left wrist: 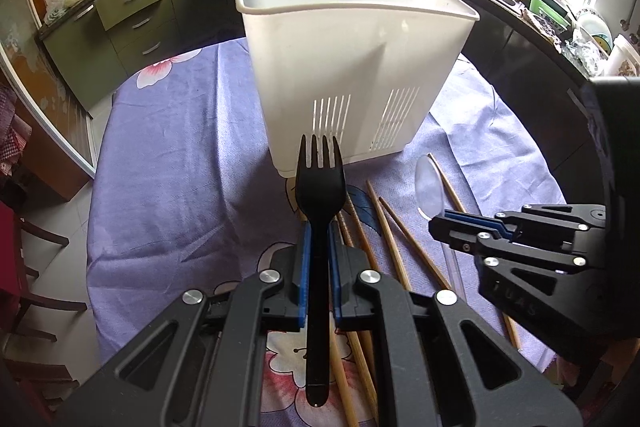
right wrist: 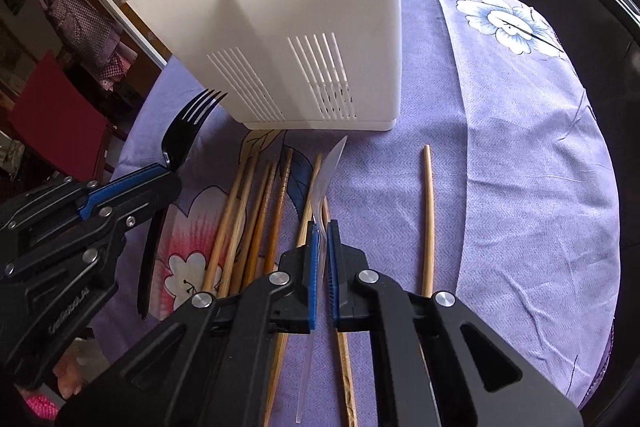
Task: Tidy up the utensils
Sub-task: 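Lift the fork and knife and carry both over the white holder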
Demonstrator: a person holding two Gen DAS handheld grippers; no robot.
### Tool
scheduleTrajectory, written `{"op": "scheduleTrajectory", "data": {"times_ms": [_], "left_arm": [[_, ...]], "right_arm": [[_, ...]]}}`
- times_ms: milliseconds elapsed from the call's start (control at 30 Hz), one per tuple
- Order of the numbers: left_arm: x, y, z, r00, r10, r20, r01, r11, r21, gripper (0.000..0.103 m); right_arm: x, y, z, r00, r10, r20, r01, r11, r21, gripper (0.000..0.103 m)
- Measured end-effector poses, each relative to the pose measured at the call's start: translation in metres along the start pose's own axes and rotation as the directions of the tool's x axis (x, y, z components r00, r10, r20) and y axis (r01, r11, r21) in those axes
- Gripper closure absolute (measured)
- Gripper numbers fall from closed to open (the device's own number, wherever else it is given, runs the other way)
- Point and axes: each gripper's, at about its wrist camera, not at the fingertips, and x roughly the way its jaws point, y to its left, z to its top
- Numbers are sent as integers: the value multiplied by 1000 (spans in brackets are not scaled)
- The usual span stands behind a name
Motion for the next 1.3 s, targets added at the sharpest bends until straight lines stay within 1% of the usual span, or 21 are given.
{"op": "scheduleTrajectory", "data": {"times_ms": [133,233,267,400,533,600,667,700,733,867,967,1000,1067,1133,1200,1300], "left_arm": [[-17,2,5,999,-12,38,13,1000,-9,94],[-38,1,11,996,-36,78,37,999,-14,94],[-46,0,13,995,-40,95,41,999,-12,94],[-78,-2,26,982,-62,177,64,998,-9,94],[-104,-1,52,957,-77,280,87,996,-24,94],[-112,-1,67,941,-76,329,92,995,-34,94],[-117,-1,83,918,-68,392,92,995,-44,94],[-117,-1,91,904,-55,424,85,995,-52,94],[-118,0,98,891,-46,451,81,995,-60,94],[-110,0,124,831,-2,556,58,995,-82,94],[-98,1,135,791,22,612,44,995,-93,94],[-94,2,137,780,29,625,40,995,-95,94],[-85,3,141,763,44,645,27,995,-100,94],[-77,3,144,756,51,653,20,995,-101,94],[-67,3,145,754,73,653,-4,994,-106,94],[-52,5,142,766,71,639,0,994,-110,94]], "right_arm": [[-33,1,-7,995,35,95,-34,999,-8,98],[-65,10,-12,981,50,189,-44,998,-36,98],[-80,11,-17,973,53,226,-43,998,-49,98],[-120,26,-17,934,71,351,-42,995,-89,98],[-154,37,-7,885,59,461,-6,993,-116,98],[-169,39,4,855,42,517,26,992,-123,98],[-183,35,17,816,24,577,55,991,-119,98],[-193,35,27,794,11,608,72,991,-112,98],[-194,36,36,770,-4,637,92,990,-105,98],[-197,37,77,688,-63,723,168,983,-73,98],[-188,33,104,649,-72,758,169,984,-51,98],[-187,32,113,635,-78,769,175,984,-44,98],[-175,29,130,626,-77,776,173,984,-42,98],[-164,25,146,621,-90,779,188,981,-37,98],[-151,25,156,627,-89,774,190,981,-41,98],[-134,20,163,645,-103,757,203,978,-40,98]]}}
